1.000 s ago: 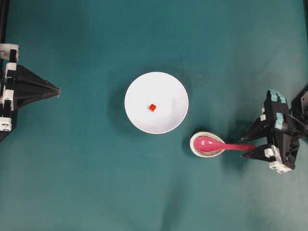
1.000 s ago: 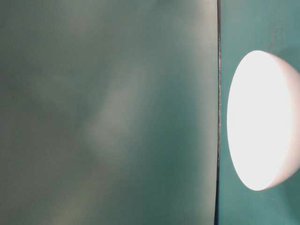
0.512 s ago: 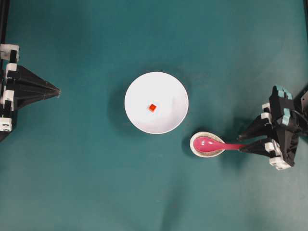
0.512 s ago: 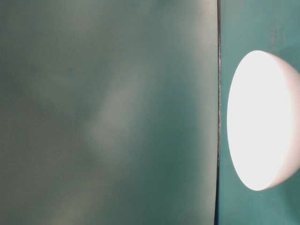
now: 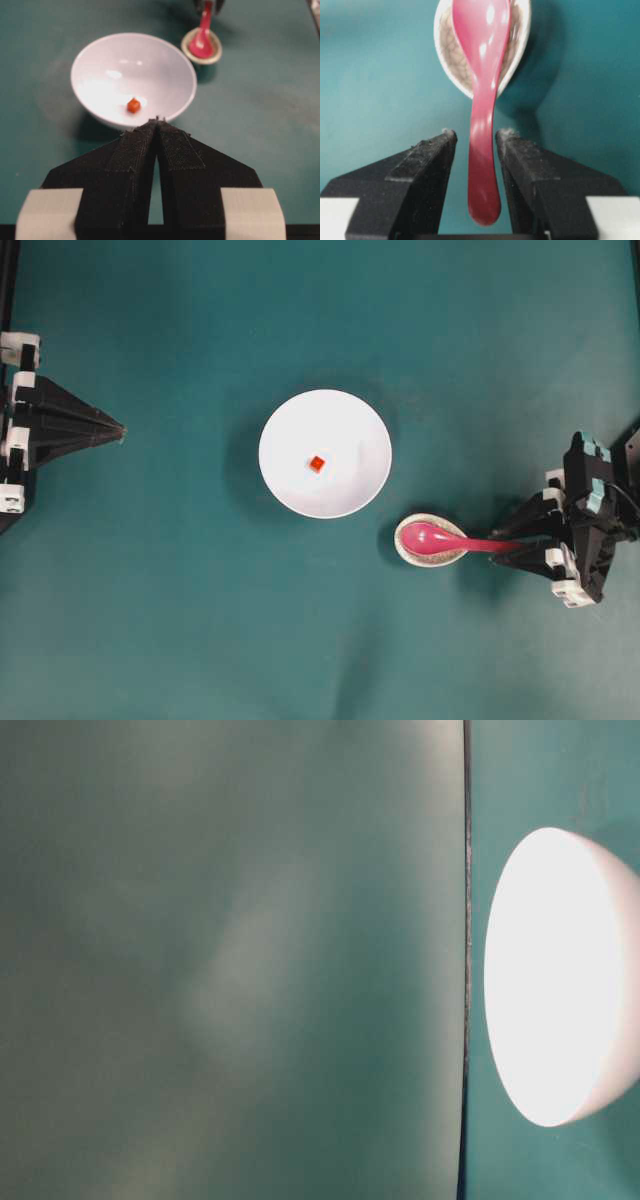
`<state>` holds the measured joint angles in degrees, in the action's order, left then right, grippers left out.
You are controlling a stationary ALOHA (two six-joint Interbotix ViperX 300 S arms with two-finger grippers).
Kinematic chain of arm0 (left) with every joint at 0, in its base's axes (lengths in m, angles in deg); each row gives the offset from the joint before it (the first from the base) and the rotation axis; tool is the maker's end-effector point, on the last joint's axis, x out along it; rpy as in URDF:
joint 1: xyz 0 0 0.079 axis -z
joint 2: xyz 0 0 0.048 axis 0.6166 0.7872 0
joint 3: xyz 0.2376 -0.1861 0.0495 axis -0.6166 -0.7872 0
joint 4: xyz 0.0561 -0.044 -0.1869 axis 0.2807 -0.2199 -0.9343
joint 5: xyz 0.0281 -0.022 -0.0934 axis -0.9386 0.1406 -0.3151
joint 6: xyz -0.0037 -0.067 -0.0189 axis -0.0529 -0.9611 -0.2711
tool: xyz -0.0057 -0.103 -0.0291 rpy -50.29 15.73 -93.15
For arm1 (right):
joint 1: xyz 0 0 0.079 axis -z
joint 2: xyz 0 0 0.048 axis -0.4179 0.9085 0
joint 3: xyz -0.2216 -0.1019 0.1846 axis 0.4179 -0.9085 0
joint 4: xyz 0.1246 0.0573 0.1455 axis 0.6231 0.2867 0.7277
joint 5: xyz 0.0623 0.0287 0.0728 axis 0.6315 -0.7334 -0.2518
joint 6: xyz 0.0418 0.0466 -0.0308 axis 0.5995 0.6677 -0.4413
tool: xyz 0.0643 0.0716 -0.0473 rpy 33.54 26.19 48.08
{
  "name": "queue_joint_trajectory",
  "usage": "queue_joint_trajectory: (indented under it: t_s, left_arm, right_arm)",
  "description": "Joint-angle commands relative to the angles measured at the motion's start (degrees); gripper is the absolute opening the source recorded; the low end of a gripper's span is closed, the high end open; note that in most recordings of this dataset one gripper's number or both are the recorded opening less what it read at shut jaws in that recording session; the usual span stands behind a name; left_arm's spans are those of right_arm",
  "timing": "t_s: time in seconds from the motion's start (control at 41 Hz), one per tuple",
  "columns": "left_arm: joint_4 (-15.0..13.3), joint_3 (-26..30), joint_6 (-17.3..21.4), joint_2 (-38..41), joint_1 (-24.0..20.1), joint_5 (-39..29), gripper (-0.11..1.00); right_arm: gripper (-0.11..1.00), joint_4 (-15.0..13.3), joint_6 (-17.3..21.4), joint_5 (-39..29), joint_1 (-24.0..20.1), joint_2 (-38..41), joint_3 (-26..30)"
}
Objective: Grip the spoon and scoop the red block from the bowl with right arm.
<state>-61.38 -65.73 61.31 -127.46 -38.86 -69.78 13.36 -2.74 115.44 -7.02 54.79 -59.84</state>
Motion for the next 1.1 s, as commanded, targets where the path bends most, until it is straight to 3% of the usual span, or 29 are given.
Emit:
queue_joint_trajectory:
  t_s: [0.0,0.171,0.341,1.073]
  left_arm:
    - [0.09,0.44,-0.09,0.44,-0.09,0.18,0.01]
    - [0.09,0.44,-0.09,0.44,-0.18,0.18,0.01]
    - [0.09,0.44,-0.09,0.44,-0.18,0.18,0.01]
    - [0.09,0.53,-0.18,0.44,-0.09,0.18,0.01]
  right_arm:
    - [0.46,3.43,-2.46,1.93,-1.49,0.09,1.32]
    - [0.46,8.61,-6.33,3.25,-3.96,0.79,1.23]
    - [0.46,11.34,-7.03,5.98,-6.68,1.41,0.26]
    - [0.44,12.3,-7.12,9.58,-8.53,5.1,0.44]
